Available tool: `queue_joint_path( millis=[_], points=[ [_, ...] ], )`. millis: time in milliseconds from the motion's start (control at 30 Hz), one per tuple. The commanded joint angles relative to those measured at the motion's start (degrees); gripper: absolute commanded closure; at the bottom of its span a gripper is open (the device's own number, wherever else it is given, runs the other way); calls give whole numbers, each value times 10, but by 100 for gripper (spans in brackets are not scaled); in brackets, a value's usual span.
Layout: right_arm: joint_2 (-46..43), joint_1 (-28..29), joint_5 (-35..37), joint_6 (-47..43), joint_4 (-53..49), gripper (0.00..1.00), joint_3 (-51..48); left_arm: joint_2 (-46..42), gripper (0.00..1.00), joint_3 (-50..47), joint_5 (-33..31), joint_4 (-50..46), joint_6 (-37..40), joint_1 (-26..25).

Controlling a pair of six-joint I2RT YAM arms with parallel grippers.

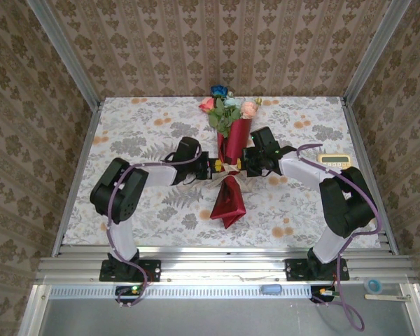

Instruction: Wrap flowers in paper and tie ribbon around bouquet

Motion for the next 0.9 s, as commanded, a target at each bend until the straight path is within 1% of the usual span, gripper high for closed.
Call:
queue_joint_path(
  millis=[0, 133, 233, 367, 533, 867],
  points=[
    [-10, -1, 5, -13, -13, 100, 8, 0, 100, 8, 2, -6, 7, -1],
    [-12, -7, 11, -35, -16, 100, 13, -15, 100, -9, 2, -8, 15, 1],
    [-16, -12, 13, -39, 1, 100, 1, -27, 100, -18, 4, -11, 22, 2],
    [-31, -21, 30, -35, 56, 100, -32, -48, 100, -37, 3, -22, 28, 2],
    [-38, -36, 27, -31, 96, 100, -59, -64, 100, -60, 4, -26, 32, 5],
    [-45, -62, 33, -19, 178, 100, -109, -73, 100, -56, 4, -44, 45, 8]
  ],
)
